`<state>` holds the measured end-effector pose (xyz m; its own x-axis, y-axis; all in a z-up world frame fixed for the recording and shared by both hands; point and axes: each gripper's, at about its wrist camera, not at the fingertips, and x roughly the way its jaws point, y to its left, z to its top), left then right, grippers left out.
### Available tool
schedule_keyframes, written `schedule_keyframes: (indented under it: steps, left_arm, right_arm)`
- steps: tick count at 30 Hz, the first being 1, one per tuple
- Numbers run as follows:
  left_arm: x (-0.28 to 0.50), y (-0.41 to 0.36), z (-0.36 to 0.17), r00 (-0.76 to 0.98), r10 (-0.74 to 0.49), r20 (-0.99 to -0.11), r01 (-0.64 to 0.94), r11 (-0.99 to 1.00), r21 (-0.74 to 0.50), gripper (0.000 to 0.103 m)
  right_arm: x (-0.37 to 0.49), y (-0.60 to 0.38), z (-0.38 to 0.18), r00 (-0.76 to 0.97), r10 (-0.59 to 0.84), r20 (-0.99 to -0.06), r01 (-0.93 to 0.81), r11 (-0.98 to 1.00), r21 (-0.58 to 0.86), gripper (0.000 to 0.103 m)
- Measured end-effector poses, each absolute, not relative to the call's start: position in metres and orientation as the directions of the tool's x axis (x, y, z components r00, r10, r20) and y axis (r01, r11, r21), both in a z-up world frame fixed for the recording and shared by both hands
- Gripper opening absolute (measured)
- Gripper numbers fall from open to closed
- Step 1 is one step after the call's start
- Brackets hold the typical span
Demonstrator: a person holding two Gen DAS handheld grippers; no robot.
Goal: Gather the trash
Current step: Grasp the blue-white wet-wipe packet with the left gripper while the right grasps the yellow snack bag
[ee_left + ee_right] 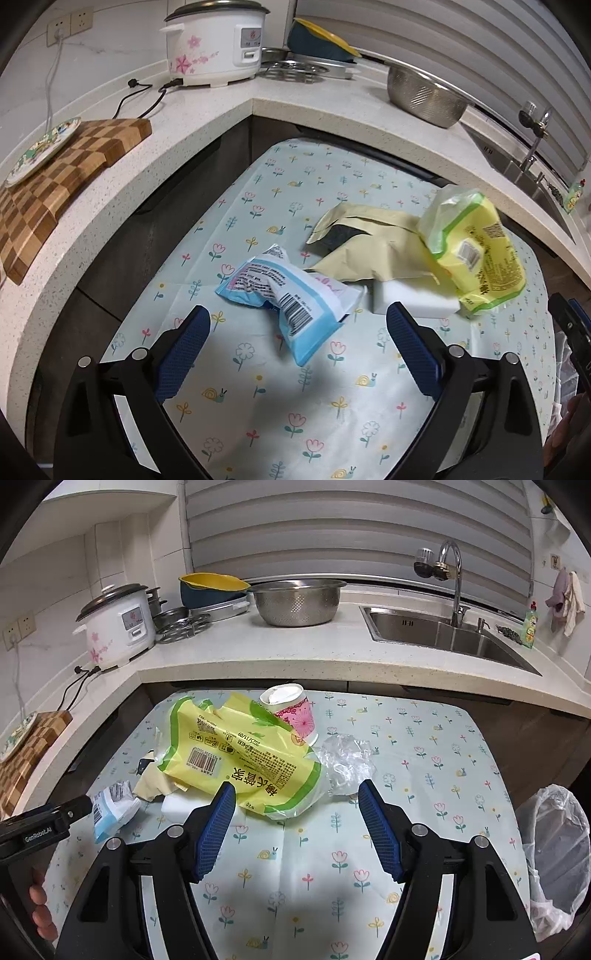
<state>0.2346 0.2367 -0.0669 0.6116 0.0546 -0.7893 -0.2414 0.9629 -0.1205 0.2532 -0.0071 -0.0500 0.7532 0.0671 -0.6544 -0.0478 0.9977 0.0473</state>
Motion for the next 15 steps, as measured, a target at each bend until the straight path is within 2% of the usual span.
schedule_keyframes:
  steps: [15]
  left_arm:
    - [0.264,0.26,-0.112,0.512,-0.013,-0.859,-0.315,0.927,-0.202,0.093]
  right_arm:
    - [0.313,0.014,-0.076,0.723,0.082,-0.686,-0.124,0.992,-0.011,0.069]
